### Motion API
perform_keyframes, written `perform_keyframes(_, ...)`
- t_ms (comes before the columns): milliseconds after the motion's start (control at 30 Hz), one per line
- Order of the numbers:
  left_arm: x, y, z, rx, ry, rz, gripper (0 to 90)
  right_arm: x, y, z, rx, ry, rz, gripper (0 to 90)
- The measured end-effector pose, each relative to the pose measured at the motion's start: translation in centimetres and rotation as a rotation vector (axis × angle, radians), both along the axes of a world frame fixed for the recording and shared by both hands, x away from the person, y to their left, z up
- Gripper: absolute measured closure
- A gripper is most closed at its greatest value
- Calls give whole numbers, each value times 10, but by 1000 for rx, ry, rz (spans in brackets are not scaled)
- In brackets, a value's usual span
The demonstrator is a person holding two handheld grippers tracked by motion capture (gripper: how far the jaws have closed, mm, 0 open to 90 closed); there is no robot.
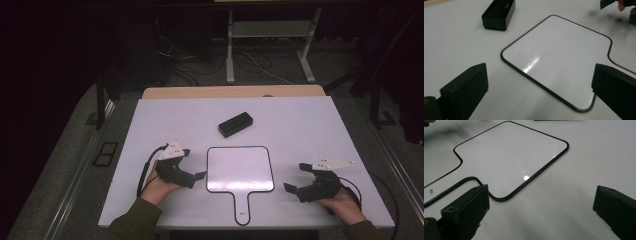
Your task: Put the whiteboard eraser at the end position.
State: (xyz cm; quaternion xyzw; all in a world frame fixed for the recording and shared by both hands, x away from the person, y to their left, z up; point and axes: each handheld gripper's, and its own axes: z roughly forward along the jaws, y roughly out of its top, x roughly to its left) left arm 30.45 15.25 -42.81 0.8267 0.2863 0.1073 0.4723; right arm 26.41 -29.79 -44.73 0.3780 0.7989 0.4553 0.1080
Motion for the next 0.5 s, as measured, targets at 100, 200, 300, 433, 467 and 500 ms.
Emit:
perform_keyframes(100, -7, 5, -5, -3, 18, -1, 0, 0, 0, 0, 1, -3, 0, 0)
perform_keyframes(200, -14, 10, -10, 1, 26, 14, 0, 0, 0, 0, -4, -4, 1, 0)
perform_keyframes(300, -17, 16, -11, -1, 29, 15, 0, 0, 0, 0, -3, -2, 1, 0)
perform_keyframes(433, -16, 18, -11, -5, 29, 20, 0, -1, 1, 0, -7, 0, 3, 0)
perform_keyframes(467, -16, 18, -12, 0, 30, 20, 0, -1, 2, 0, -8, 0, 4, 0)
perform_keyframes(500, -16, 18, -12, 1, 30, 20, 0, -1, 2, 0, -7, 0, 3, 0)
